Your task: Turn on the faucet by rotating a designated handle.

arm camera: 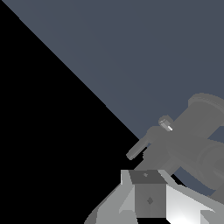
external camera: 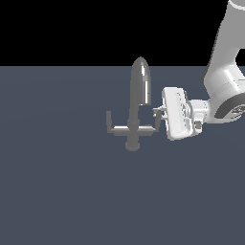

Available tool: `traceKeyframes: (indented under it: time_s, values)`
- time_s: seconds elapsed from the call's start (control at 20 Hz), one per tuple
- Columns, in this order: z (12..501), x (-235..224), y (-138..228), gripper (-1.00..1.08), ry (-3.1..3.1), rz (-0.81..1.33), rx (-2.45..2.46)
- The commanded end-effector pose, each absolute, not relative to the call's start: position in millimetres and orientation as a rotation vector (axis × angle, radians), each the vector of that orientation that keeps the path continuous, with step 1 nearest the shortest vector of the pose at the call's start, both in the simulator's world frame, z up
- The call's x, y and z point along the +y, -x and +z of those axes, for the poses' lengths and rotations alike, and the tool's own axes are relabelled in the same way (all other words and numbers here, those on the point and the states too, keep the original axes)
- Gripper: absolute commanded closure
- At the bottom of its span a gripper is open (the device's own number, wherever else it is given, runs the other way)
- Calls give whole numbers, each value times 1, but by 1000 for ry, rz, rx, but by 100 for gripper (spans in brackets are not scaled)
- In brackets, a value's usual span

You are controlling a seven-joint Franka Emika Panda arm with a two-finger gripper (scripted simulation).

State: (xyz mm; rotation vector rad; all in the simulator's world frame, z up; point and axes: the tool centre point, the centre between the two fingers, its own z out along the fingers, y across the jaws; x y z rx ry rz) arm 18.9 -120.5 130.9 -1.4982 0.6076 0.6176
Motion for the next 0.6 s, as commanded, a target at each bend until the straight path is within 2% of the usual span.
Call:
traceKeyframes:
  time_s: [0.0, 0.55]
  values:
    - [131, -120, -20, 108, 1498, 617, 607]
    - [136, -120, -5, 108, 1498, 617, 607]
